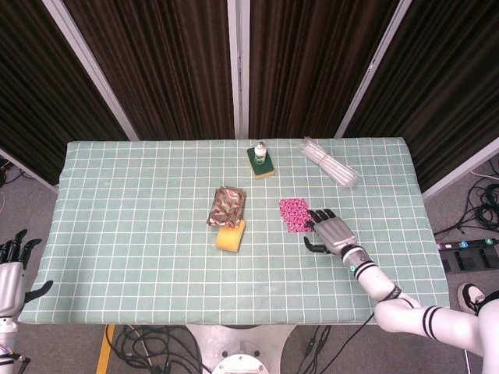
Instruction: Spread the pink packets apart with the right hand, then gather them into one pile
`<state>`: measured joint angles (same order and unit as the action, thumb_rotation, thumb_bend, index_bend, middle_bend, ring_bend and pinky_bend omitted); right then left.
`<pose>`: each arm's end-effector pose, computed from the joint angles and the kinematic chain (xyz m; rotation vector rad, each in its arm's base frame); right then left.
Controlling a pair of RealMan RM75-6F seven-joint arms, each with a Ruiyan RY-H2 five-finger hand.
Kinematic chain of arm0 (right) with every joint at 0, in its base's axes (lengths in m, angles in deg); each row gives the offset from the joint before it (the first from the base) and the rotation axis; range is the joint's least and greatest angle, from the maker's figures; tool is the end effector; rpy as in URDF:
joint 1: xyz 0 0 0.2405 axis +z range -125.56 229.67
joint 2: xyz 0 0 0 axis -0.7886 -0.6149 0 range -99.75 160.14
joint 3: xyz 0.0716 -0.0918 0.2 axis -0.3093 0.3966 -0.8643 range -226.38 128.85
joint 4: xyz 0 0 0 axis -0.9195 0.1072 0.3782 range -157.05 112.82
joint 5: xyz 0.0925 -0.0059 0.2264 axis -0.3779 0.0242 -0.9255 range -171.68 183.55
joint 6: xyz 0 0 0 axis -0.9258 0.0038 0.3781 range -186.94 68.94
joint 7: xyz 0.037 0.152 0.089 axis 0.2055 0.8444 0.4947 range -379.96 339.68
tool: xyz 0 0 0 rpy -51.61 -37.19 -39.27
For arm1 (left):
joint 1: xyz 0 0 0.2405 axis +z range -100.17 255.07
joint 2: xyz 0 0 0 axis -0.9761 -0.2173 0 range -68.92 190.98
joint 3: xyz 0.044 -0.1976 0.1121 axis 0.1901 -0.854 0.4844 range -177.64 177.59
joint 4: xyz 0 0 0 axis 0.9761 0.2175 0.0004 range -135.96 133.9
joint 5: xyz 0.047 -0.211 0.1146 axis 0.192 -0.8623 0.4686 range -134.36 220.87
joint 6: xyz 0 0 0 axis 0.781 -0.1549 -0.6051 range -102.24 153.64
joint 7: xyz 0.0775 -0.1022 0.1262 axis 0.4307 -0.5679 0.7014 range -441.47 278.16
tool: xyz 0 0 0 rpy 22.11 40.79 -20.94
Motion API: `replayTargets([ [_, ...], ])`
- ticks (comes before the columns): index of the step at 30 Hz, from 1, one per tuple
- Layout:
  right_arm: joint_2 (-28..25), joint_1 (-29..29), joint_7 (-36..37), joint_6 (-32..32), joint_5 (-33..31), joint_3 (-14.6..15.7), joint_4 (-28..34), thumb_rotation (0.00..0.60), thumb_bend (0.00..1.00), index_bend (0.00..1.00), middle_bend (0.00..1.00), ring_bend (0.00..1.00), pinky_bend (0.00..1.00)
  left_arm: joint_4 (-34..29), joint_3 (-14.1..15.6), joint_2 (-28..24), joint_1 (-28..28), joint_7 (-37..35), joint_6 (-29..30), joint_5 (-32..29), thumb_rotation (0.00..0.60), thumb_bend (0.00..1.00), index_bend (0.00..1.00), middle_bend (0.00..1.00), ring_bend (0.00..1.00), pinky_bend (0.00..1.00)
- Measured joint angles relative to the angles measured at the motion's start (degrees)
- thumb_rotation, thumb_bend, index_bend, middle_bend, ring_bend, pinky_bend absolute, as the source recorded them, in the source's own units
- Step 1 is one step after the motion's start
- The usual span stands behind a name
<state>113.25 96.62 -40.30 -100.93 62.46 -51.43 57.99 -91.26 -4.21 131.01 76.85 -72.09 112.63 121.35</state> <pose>-0.2045 -0.3656 -0.0696 1.9983 -1.0134 0.5360 -0.3318 0.1974 0.1057 -1.2345 -0.8989 -0.7252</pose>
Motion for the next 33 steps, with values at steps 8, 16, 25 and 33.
replayTargets([
  [8, 4.9, 2.4, -1.2, 1.7, -4.1, -2.2, -7.8, 0.026, 0.48, 0.23, 0.00, 0.00, 0.00, 0.0, 0.2, 0.1, 0.6, -0.1, 0.4, -0.3, 0.600, 0.12, 0.27, 0.18, 0.15, 0.17],
  [16, 14.4, 6.2, -0.9, 6.3, -7.2, -4.3, -22.0, 0.037, 0.48, 0.23, 0.00, 0.00, 0.00, -0.1, 0.3, 0.0, 0.7, 0.1, 0.3, -0.5, 0.600, 0.12, 0.27, 0.18, 0.15, 0.17],
  [25, 18.8, 8.0, 1.7, 8.8, -5.8, -5.7, -28.7, 0.029, 0.48, 0.23, 0.00, 0.00, 0.00, -0.2, 0.2, 0.0, 0.7, 0.3, 0.1, -0.7, 0.600, 0.12, 0.27, 0.18, 0.15, 0.17],
  [33, 18.1, 7.2, 2.3, 8.9, -3.8, -5.0, -27.5, 0.028, 0.48, 0.23, 0.00, 0.00, 0.00, -0.1, 0.3, 0.1, 0.6, 0.4, 0.0, -0.6, 0.600, 0.12, 0.27, 0.18, 0.15, 0.17],
])
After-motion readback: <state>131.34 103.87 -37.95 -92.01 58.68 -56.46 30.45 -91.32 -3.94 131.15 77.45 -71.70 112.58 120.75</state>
